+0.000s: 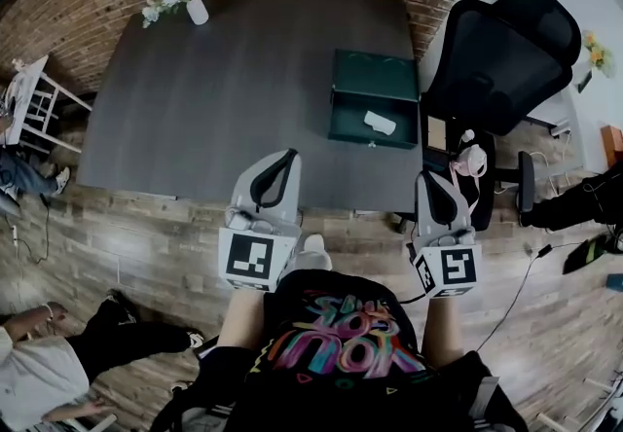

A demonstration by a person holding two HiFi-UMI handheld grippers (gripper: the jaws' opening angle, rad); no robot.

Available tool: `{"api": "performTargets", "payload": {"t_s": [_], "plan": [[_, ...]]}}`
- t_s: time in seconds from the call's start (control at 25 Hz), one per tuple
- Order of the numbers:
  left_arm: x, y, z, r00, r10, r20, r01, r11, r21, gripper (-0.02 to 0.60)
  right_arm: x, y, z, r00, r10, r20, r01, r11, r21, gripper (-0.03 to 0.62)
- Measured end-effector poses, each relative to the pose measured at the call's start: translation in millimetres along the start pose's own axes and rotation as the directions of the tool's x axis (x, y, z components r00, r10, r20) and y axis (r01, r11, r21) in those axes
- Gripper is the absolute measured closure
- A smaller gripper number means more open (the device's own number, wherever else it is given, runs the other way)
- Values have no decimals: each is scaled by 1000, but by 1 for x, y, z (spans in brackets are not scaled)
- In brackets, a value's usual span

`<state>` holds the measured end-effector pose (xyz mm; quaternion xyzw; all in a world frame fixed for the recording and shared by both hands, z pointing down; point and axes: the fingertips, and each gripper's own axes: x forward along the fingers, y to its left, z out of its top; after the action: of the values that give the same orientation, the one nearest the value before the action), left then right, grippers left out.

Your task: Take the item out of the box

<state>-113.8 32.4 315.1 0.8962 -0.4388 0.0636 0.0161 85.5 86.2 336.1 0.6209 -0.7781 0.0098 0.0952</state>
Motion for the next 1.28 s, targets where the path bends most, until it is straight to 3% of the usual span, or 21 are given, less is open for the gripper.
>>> {"api": "performTargets", "payload": {"t_s": [0.32,0.6,0.88,1.28], "plan": [[34,17,-13,995,-90,-38,89,995,-35,581,29,-5,-4,996,-73,-55,73,997,7,592],[58,7,-27,986,-145,-78,140,988,-63,581,34,-21,-17,988,-114,-103,116,993,13,592],[93,6,-24,989,-123,-84,119,991,-57,581,55,-48,-23,990,-93,-109,95,995,20,593],[167,11,0,997,-42,-58,41,999,-25,581,124,-106,-11,998,2,-66,-2,1000,-4,594]]}}
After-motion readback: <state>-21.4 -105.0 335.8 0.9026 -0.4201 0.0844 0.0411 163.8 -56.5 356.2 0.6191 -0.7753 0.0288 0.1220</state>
